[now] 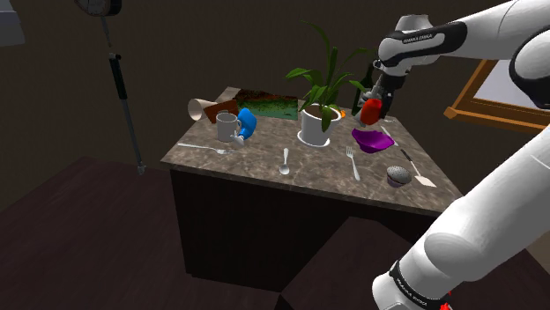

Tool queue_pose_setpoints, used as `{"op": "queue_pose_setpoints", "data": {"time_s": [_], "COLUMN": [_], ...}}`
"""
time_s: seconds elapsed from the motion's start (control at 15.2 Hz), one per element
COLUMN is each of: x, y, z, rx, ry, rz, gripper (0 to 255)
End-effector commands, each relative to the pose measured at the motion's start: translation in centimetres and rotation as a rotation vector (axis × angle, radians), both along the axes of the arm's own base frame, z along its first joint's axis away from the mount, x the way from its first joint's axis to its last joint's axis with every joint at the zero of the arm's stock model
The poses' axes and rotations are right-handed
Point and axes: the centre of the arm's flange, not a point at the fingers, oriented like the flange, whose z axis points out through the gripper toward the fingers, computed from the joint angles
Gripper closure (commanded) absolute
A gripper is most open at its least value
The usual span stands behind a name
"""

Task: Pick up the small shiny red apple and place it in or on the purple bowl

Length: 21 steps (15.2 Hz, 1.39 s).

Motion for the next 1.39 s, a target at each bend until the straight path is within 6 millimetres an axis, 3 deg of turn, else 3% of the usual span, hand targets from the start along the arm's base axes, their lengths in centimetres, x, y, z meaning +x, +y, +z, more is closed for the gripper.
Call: {"op": "queue_pose_setpoints", "data": {"time_s": [0.0, 0.46, 1.32], "x": [-0.3, -1.4, -1.4], "y": [-2.5, -11.4, -11.4], "z": [0.0, 0.4, -6.5], "rx": [-0.001, -0.001, -0.001], "ry": [0.0, 0.0, 0.0], "rz": [0.002, 0.002, 0.002], "gripper": [255, 255, 255]}}
